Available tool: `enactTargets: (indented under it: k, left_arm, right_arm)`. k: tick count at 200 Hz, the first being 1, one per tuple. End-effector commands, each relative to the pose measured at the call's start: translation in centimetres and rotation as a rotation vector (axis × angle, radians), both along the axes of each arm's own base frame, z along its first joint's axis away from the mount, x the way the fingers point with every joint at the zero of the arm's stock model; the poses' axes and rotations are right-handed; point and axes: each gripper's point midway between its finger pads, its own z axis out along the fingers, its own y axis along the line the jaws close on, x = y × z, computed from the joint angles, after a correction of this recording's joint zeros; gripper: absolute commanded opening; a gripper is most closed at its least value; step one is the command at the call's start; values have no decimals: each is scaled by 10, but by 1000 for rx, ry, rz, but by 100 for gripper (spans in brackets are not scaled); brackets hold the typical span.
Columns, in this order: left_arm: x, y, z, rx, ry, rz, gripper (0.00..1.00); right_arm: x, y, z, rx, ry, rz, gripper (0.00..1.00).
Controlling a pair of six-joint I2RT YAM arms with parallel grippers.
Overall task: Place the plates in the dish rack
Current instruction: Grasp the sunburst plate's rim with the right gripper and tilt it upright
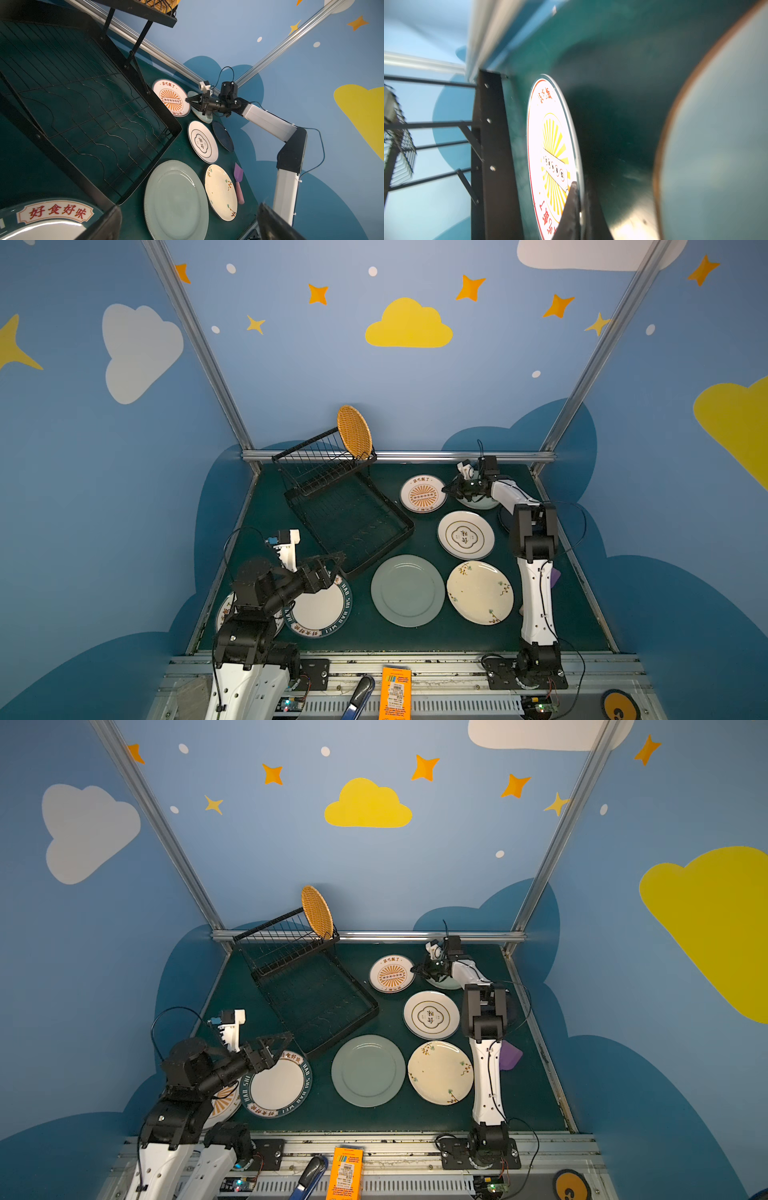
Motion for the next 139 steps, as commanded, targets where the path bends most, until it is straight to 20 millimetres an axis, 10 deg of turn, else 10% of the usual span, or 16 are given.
enactTargets:
  k: [1,70,139]
  left_arm:
    - [5,8,10,10,-50,50,100]
    - [36,5,40,63,-119,113,100]
    - [76,-102,60,633,-358,-48,100]
  right_arm:
    - [12,-9,82,46,-155,-66,0]
    - [-30,-33,144,61,-107,-227,0]
    - [-107,-32,170,5,2,-304,0]
